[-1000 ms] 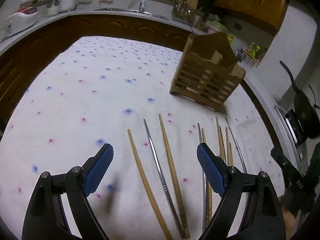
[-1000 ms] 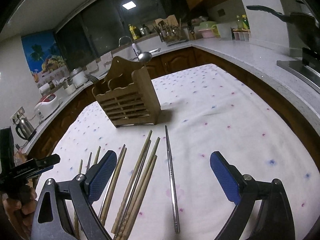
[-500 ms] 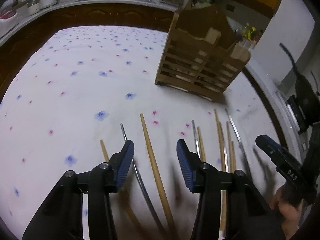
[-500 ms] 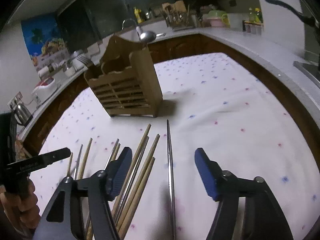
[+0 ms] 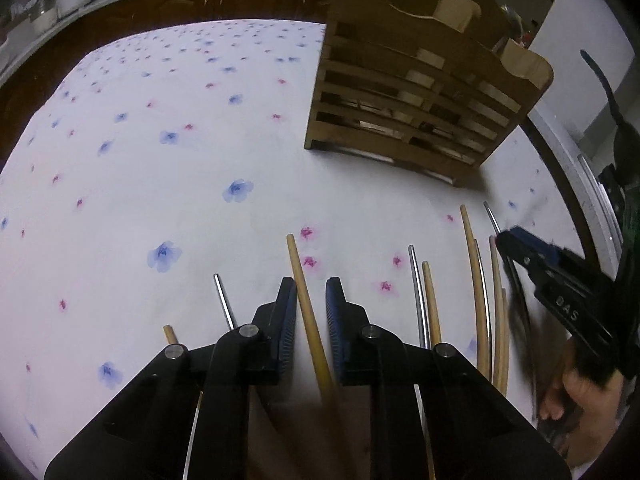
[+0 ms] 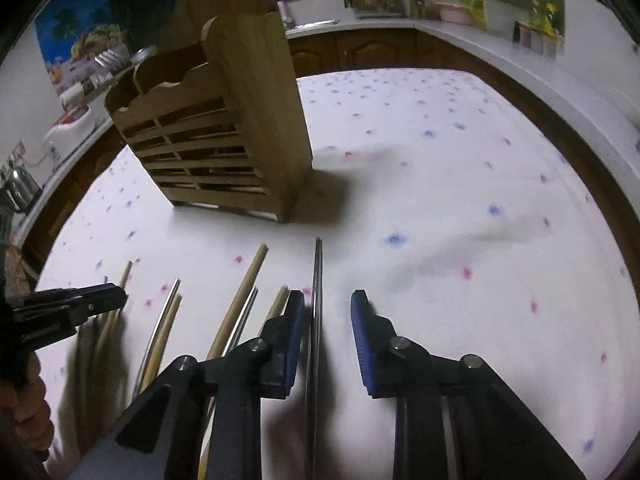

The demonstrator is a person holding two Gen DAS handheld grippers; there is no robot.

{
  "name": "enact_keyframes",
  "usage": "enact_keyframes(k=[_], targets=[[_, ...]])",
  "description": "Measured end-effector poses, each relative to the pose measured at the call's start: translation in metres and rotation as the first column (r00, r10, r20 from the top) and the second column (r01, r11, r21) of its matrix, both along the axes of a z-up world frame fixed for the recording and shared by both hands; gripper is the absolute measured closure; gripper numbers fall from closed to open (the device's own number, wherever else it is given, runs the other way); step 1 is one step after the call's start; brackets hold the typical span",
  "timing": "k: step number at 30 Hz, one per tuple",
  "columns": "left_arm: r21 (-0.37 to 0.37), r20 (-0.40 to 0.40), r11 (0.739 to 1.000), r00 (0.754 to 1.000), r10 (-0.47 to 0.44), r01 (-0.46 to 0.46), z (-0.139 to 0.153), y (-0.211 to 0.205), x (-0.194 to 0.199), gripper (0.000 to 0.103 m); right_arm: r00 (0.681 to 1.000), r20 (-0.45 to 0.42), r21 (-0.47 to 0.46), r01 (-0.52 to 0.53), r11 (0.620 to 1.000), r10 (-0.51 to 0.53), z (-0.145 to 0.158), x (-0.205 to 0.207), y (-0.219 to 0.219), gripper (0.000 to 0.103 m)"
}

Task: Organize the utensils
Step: 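Grasp a wooden chopstick with the left tool while the right tool grasps a metal chopstick, then lift and insert the wooden chopstick into the holder with the left tool while the right inserts its metal one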

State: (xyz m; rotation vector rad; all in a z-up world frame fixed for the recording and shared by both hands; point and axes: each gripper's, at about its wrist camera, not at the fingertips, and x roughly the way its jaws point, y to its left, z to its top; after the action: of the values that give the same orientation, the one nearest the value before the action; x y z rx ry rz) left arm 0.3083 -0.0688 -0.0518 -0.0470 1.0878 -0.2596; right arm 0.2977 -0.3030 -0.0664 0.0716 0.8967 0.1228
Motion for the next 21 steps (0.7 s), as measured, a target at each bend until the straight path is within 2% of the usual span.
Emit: enact_keyframes(k=[3, 4, 6, 8, 13, 21], targets=[[0.032, 0.023, 0.999, 1.000, -0.016, 0.016, -0.001, -0.007, -0.002, 0.096, 1.000, 0.004, -0.053, -0.020, 0.998, 0.020, -0.001, 0.006, 0.009, 0.079], [0.033, 0.029, 0.999, 0.999, -0.022, 0.021, -0.001, -0.007, -0.003, 0.096, 0.999, 0.013, -0.086, -0.028, 0.996, 0.029, -0.002, 0.006, 0.013, 0.082], [0.030, 0.032, 0.999, 0.999, -0.025, 0.024, -0.001, -0.006, -0.003, 0.096, 0.999, 0.019, -0.096, -0.034, 0.995, 0.036, -0.002, 0.006, 0.015, 0.085], [0.015, 0.029, 1.000, 0.999, -0.023, 0.023, -0.001, -0.003, -0.003, 0.096, 0.999, 0.019, -0.091, -0.033, 0.995, 0.035, -0.002, 0.006, 0.014, 0.097], [-0.053, 0.027, 0.999, 1.000, -0.012, 0.013, 0.006, 0.008, -0.007, 0.097, 1.000, 0.013, 0.007, -0.008, 1.000, 0.008, 0.004, 0.002, 0.003, 0.098], [-0.158, 0.104, 0.987, 0.995, -0.003, 0.020, 0.052, 0.021, -0.032, 0.098, 0.996, 0.089, 0.096, -0.001, 0.995, -0.008, 0.040, -0.031, -0.002, 0.098]])
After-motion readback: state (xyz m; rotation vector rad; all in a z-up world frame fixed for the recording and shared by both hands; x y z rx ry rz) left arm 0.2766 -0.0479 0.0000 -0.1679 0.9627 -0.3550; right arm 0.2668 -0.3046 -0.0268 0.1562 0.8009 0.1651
